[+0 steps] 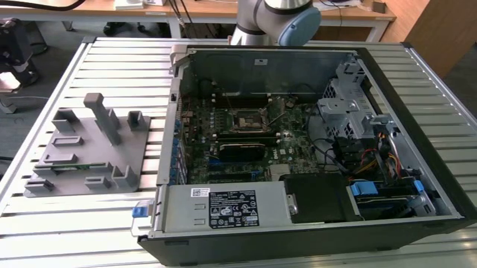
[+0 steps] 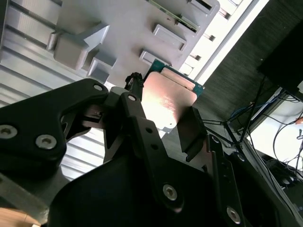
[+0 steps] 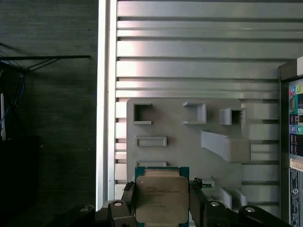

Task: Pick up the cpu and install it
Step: 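Pick up the cpu and move it towards the insertion slot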

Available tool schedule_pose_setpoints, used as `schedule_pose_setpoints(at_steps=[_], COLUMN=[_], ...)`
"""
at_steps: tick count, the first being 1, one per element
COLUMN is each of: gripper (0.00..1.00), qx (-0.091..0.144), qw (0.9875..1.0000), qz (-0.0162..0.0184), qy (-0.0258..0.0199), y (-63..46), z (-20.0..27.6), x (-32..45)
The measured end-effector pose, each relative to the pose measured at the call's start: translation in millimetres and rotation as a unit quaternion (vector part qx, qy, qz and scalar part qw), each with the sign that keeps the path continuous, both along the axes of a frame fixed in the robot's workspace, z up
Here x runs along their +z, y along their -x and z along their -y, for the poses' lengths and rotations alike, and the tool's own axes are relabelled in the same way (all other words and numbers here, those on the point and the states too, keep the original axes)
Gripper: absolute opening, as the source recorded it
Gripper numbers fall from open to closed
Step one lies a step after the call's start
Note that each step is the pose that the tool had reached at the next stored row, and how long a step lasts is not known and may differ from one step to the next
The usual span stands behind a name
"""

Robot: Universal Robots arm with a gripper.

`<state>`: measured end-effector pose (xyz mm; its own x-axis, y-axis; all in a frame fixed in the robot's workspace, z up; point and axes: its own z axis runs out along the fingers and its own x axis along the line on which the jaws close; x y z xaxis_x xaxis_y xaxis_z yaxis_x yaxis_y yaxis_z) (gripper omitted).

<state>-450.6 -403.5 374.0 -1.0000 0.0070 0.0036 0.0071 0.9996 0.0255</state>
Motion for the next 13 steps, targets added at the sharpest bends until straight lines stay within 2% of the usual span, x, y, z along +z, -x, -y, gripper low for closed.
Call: schedule_pose_setpoints(at_steps=[6, 13], gripper=[0.54, 0.54], qx=[0.000, 0.000], qw=[1.0000, 1.0000], qz=[0.0000, -0.0001], qy=[0.0000, 0.0000], y=[-14.6, -39.4], z=[0.0, 0.0], x=[0.0, -0.2])
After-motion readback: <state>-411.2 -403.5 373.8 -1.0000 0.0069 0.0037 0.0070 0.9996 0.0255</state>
